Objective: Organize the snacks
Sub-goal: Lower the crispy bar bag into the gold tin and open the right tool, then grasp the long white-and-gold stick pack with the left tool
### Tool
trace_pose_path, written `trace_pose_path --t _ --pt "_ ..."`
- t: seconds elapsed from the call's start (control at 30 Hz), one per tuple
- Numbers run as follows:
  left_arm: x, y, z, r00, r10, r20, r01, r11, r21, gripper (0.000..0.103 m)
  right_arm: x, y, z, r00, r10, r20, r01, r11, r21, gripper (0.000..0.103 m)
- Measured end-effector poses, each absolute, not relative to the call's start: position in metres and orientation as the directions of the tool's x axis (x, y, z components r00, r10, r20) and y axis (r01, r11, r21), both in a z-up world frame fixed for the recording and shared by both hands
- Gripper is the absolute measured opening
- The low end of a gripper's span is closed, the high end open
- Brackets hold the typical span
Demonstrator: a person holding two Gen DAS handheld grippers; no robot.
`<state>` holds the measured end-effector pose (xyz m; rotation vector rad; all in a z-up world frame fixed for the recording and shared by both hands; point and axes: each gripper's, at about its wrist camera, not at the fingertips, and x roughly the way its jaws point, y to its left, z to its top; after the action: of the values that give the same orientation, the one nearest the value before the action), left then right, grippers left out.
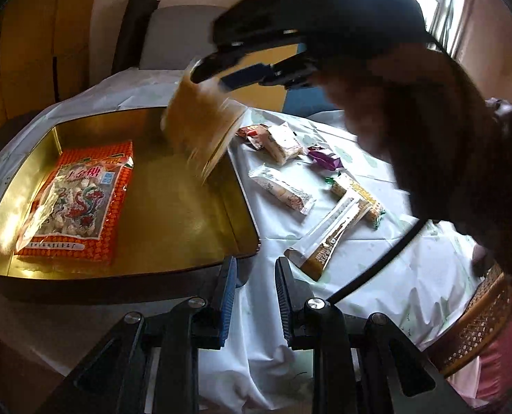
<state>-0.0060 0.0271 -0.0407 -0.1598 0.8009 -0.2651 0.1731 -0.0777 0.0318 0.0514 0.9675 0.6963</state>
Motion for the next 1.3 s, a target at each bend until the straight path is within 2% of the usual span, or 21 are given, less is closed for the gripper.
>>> trace_pose_path --t 0.03,0.07,0.5,0.67,0.83,1.0,1.17,1.3 --pt "-0.005 0.028 -0.041 0.667 -0.291 -0.686 0.170 0.956 -0.240 0.023 0.179 -0.072 0.029 0.378 0.557 -0.740 -0.514 0.791 0.333 0.036" --pt "-0.005 0.029 -0.040 0.668 -0.294 -0.684 0.171 0.955 -0.243 0.023 0.182 -0.069 0.027 0.392 0.540 -0.745 -0.505 0.803 0.316 0.037" --pt "-0.006 0.021 -0.043 0.651 -0.300 -0.698 0.185 0.954 -0.237 0.024 0.166 -0.121 0.005 0.421 0.398 -0.815 -0.467 0.865 0.181 0.037" --pt "-0.007 0.017 -0.043 0.650 -0.301 -0.698 0.191 0.954 -0.233 0.029 0.152 -0.155 -0.002 0.424 0.350 -0.835 -0.449 0.882 0.141 0.037" --pt "-0.007 0.013 -0.042 0.648 -0.301 -0.700 0.200 0.954 -0.225 0.033 0.137 -0.197 -0.008 0.421 0.280 -0.863 -0.422 0.902 0.087 0.042" --pt "-0.006 0.004 -0.037 0.640 -0.315 -0.701 0.232 0.949 -0.214 0.038 0.129 -0.256 -0.015 0.407 0.199 -0.892 -0.353 0.934 0.047 0.049" --pt "0.001 -0.015 -0.031 0.618 -0.338 -0.709 0.291 0.937 -0.193 0.040 0.136 -0.312 -0.027 0.414 0.080 -0.907 -0.235 0.972 -0.021 0.049" --pt "0.012 -0.038 -0.030 0.593 -0.338 -0.731 0.358 0.924 -0.137 0.043 0.139 -0.347 -0.043 0.403 0.065 -0.913 -0.139 0.990 0.009 0.049"
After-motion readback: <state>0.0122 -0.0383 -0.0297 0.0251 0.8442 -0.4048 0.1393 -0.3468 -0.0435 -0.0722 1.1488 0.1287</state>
